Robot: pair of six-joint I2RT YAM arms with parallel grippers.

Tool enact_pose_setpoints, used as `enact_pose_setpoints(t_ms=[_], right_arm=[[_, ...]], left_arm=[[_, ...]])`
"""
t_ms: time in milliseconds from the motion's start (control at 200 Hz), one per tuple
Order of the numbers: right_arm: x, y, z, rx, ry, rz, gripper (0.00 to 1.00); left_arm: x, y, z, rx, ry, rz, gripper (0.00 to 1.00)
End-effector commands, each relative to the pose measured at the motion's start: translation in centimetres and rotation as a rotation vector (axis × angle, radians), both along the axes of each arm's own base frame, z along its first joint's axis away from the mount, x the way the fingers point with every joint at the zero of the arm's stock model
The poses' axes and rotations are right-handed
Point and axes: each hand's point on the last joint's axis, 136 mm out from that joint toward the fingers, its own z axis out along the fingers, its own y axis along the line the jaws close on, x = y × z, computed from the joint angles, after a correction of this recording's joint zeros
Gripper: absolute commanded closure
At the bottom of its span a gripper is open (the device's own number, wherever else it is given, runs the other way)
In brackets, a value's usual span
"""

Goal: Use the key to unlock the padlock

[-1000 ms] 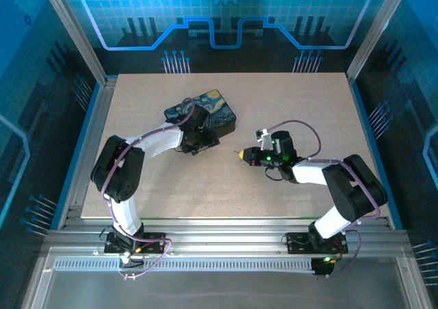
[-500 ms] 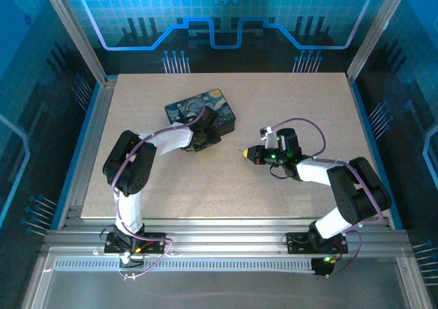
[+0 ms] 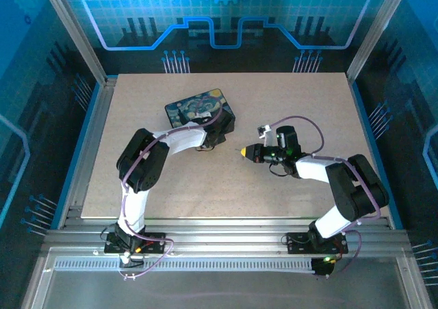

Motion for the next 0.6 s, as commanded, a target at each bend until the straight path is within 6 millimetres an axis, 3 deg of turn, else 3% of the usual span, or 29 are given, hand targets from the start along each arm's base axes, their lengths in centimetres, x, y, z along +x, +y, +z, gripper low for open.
enact_pose_setpoints(t_ms=[0, 595], right_arm=[[0.59, -0.07, 0.67, 0.017, -0.044, 0.023, 1.00], [0.31, -0.54, -0.28, 0.033, -0.018, 0.041, 1.00]], left_arm=[[0.31, 1.38, 0.14, 0.087, -0.013, 0.044, 0.50], [0.84, 2.01, 0.62, 0.185, -0.032, -0.047, 0.74]])
